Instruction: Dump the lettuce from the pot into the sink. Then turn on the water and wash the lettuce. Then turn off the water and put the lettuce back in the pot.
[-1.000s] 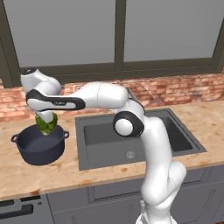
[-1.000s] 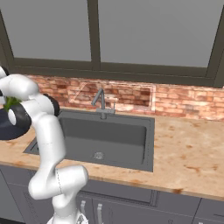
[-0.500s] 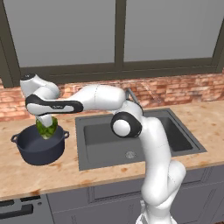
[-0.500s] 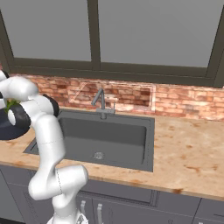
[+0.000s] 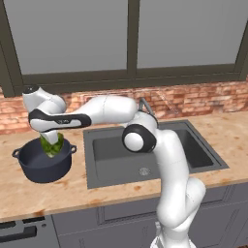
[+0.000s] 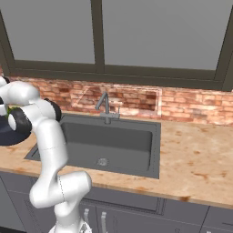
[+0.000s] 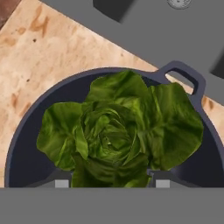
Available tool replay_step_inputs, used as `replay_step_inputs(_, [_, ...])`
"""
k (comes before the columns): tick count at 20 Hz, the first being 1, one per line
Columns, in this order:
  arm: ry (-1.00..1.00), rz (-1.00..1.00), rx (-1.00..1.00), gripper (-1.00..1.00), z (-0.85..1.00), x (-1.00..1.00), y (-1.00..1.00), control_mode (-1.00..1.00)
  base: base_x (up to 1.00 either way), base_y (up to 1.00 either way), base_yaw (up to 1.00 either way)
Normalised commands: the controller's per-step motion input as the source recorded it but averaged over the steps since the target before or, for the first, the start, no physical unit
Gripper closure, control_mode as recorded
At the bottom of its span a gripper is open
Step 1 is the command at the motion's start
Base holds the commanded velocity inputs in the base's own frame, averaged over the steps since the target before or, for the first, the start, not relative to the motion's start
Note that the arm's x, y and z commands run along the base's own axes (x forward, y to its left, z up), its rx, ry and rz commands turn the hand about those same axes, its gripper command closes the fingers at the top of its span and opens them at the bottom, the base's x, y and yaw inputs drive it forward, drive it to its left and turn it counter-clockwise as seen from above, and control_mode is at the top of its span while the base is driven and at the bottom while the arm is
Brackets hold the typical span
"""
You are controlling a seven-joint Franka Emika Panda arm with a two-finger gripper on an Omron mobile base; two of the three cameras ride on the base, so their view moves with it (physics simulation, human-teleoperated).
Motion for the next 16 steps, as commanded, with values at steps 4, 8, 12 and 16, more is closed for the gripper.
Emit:
replay_step_inputs(4, [0.00, 0.00, 0.00, 1.00, -0.16, 0.00, 0.08, -1.00, 0.00, 0.00, 0.00])
replay_step_inputs(8, [0.00, 0.00, 0.00, -1.00, -0.14, 0.00, 0.11, -1.00, 0.00, 0.00, 0.00])
replay_step_inputs(12, [0.00, 0.00, 0.00, -1.00, -0.05, 0.00, 0.05, -1.00, 0.00, 0.00, 0.00])
replay_step_inputs(16, [0.00, 0.00, 0.00, -1.00, 0.00, 0.00, 0.00, -1.00, 0.00, 0.00, 0.00])
